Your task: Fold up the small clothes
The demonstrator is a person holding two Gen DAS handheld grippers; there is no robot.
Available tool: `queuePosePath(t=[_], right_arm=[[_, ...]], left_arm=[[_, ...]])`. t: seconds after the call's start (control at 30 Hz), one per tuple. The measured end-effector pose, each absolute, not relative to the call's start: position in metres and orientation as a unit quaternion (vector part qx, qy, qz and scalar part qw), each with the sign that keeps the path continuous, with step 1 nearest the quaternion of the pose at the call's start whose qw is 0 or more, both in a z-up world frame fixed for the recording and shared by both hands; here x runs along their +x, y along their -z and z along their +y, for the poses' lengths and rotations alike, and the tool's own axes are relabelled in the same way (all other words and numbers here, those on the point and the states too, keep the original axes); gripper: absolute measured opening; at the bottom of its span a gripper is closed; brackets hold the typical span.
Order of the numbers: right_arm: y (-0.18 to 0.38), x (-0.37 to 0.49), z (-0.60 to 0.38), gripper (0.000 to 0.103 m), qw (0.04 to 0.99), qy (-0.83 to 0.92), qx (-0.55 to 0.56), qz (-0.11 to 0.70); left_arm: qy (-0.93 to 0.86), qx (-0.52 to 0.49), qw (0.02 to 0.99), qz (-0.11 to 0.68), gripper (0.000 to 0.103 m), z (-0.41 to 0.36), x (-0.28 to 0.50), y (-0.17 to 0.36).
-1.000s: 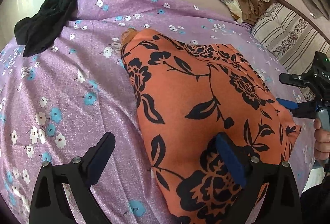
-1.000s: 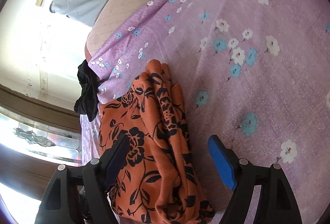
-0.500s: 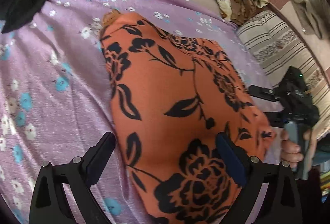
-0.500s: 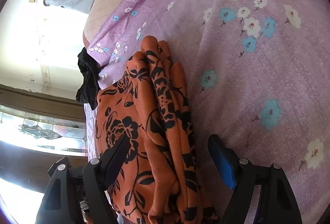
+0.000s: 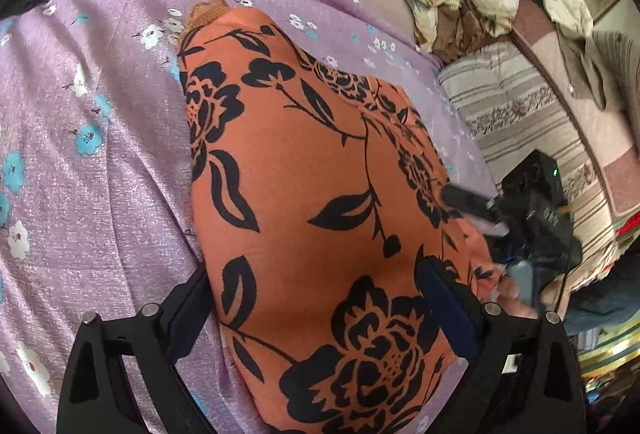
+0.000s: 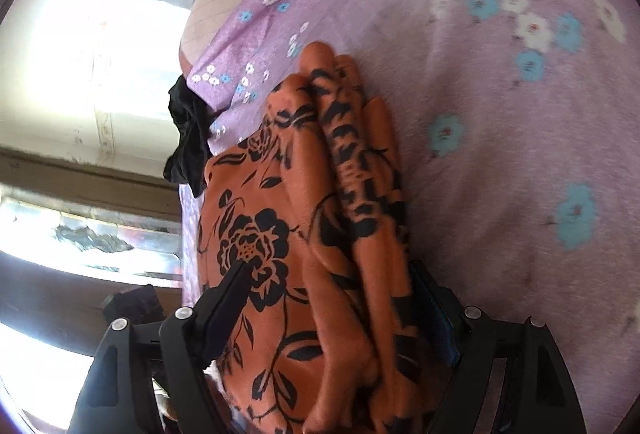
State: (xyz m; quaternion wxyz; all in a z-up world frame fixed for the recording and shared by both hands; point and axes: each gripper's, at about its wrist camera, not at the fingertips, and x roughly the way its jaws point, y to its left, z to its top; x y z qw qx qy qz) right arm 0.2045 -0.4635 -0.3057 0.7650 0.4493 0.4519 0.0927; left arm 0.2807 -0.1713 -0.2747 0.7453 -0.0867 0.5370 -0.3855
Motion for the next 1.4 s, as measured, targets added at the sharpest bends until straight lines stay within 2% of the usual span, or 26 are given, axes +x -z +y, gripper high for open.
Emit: queuePosePath(t=[0.17,0.23,0.3,0.37,0.6,0.83,1.0,1.23,1.4], right_arm=[[0.301,0.208,-0.443,0.061,0.784,-0.071,0.416,0.454],[0.297,0.205,-0.442,0.048,0.789,-0.062,0.413,0.451],[0.291,0.202,-0.441,0.042,0.795,-0.056,0.411,0.443],[0.281,0.201,-0.435,0.04,0.806,-0.048,0.394,0.438],[0.243,0.194,-0.412,0.039,0.843,-0.045,0.342,0.412],[0.213,0.181,-0.39,0.039,0.87,-0.065,0.327,0.363],[0.204,0.173,-0.36,0.039,0.876,-0.077,0.326,0.347],[0.21,0.155,-0.321,0.039,0.876,-0.077,0.328,0.345],[0.238,0.148,-0.308,0.039,0.863,-0.066,0.335,0.373]], left_arm=[[0.376,-0.087,0.758,0.525,0.069,-0.167,0.28,0.269],[0.383,-0.082,0.765,0.511,0.059,-0.165,0.276,0.263],[0.387,-0.077,0.769,0.502,0.054,-0.163,0.275,0.256],[0.39,-0.077,0.774,0.493,0.05,-0.16,0.274,0.249],[0.386,-0.089,0.793,0.463,0.049,-0.14,0.272,0.217],[0.36,-0.032,0.836,0.413,0.049,-0.122,0.252,0.177],[0.333,-0.009,0.854,0.399,0.049,-0.101,0.24,0.168],[0.31,0.003,0.861,0.403,0.049,-0.079,0.216,0.172],[0.274,0.028,0.855,0.44,0.051,-0.071,0.205,0.207]])
